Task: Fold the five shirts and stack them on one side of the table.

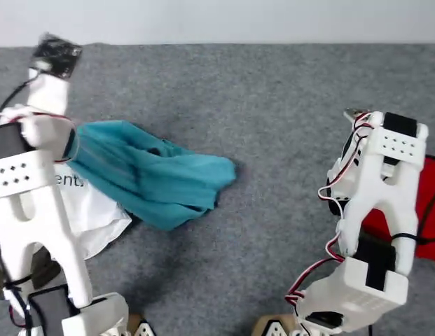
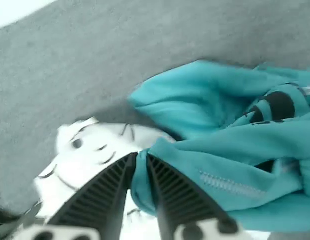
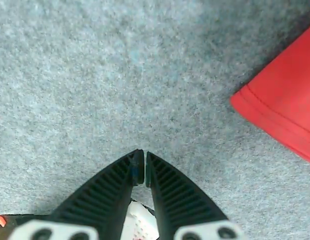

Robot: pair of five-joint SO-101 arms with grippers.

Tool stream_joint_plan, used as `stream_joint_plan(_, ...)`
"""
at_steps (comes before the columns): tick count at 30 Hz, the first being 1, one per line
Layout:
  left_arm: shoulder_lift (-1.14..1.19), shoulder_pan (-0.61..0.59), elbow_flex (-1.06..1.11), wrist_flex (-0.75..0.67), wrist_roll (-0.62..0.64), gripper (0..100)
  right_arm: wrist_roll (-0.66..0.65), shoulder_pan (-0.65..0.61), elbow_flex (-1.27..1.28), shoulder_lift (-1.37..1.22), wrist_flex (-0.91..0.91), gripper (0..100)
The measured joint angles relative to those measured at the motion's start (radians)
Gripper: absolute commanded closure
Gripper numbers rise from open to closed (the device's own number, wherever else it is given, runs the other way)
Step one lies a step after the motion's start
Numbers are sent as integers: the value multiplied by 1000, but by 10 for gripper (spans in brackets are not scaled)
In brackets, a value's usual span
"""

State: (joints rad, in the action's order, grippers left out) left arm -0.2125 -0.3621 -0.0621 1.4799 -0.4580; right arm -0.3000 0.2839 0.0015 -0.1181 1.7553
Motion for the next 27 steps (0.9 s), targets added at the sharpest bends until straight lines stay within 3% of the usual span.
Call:
stream_joint_plan(7, 0, -12, 0, 21, -28, 864, 0, -87, 0, 0, 0, 990)
stream_joint_plan(12, 0, -51, 0, 28, -28, 866, 0, -325, 0, 0, 0, 984)
stream_joint_plan(18, 0, -124, 0, 28, -29, 867, 0, -618, 0, 0, -60, 809)
stream_joint_plan(27, 0, -209, 2, 28, -29, 867, 0, -868, 0, -140, -206, 844)
